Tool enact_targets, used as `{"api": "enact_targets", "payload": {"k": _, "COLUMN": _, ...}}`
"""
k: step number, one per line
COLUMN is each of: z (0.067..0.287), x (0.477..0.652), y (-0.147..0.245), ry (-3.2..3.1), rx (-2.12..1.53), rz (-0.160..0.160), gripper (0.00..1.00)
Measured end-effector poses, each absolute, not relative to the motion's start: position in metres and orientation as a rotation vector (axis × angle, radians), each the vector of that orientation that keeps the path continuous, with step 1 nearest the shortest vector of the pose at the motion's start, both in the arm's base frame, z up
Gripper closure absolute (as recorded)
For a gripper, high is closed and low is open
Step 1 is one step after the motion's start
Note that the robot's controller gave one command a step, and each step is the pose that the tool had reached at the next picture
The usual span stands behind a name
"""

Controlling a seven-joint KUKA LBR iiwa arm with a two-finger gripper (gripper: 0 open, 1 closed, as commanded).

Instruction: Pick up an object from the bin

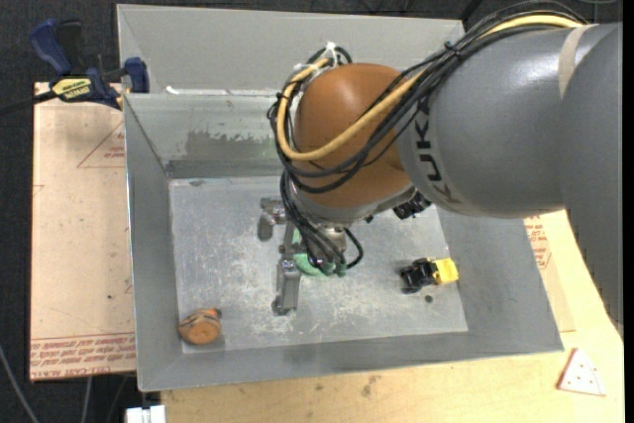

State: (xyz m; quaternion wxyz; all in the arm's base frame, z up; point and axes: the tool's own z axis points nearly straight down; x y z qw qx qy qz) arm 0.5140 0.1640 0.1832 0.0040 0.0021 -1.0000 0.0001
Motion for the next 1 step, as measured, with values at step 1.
{"api": "enact_targets", "payload": {"k": 1, "z": 0.1876, "x": 0.5157, "y": 0.1632, "ry": -3.141, "rx": 0.001, "rz": -0.002, "gripper": 0.0}}
